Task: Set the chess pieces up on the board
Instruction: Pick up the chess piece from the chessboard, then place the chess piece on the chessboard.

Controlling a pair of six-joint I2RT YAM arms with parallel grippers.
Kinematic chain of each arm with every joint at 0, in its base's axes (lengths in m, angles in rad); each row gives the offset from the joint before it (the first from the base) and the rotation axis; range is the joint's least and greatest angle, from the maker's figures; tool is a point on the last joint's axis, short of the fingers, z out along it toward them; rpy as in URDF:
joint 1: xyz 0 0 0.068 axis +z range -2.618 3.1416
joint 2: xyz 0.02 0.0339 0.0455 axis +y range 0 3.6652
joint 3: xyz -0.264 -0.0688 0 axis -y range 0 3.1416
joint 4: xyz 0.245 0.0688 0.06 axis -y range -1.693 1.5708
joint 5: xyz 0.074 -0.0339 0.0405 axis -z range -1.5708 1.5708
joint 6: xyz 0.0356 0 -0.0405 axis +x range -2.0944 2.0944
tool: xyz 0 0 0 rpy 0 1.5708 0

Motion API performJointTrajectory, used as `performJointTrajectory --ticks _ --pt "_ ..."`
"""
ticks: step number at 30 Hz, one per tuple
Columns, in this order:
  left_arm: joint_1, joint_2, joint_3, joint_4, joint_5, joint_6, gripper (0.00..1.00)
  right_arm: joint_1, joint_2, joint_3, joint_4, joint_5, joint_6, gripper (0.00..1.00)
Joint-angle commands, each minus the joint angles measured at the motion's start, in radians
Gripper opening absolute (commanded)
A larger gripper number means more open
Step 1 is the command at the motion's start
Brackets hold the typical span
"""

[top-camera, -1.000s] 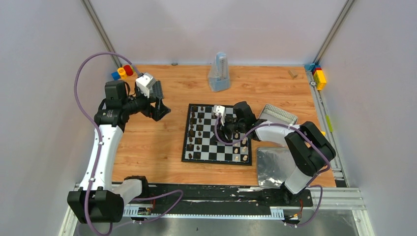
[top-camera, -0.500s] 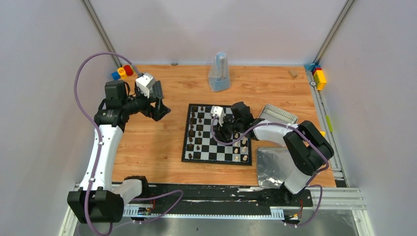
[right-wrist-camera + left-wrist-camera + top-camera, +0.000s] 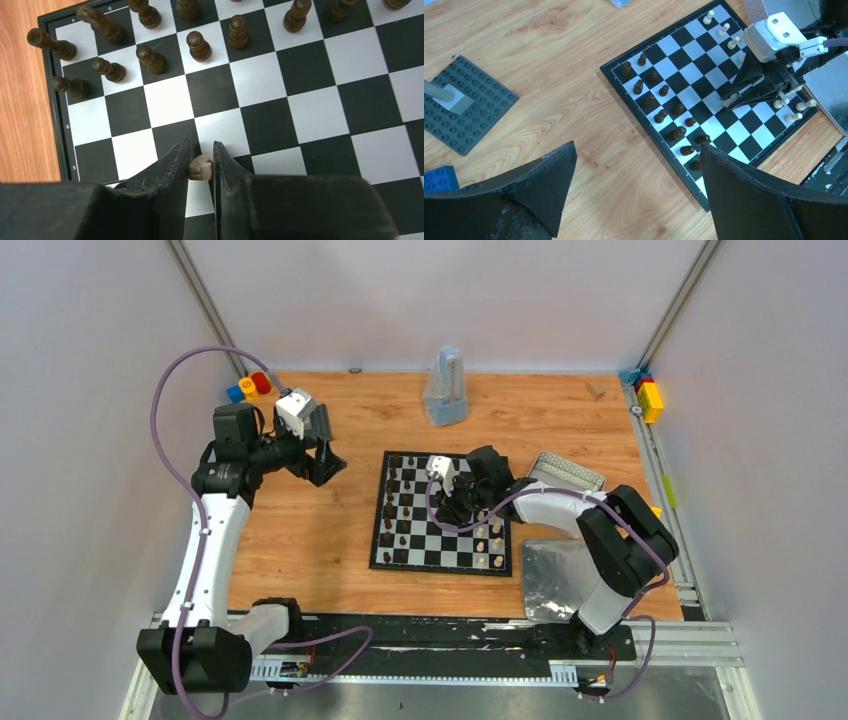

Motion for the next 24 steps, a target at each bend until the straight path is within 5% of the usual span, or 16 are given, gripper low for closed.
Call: performJointTrajectory --ticks 1,24 --pt "0.006 -0.020 0.000 0.014 0.003 0.012 1.00 -0.018 -0.042 0.077 -0.023 0.023 -0.008 0.03" --pt "0.006 -0.020 0.036 0.006 0.055 -0.036 1.00 -0.368 -0.084 0.231 -0.180 0.159 0.169 0.00"
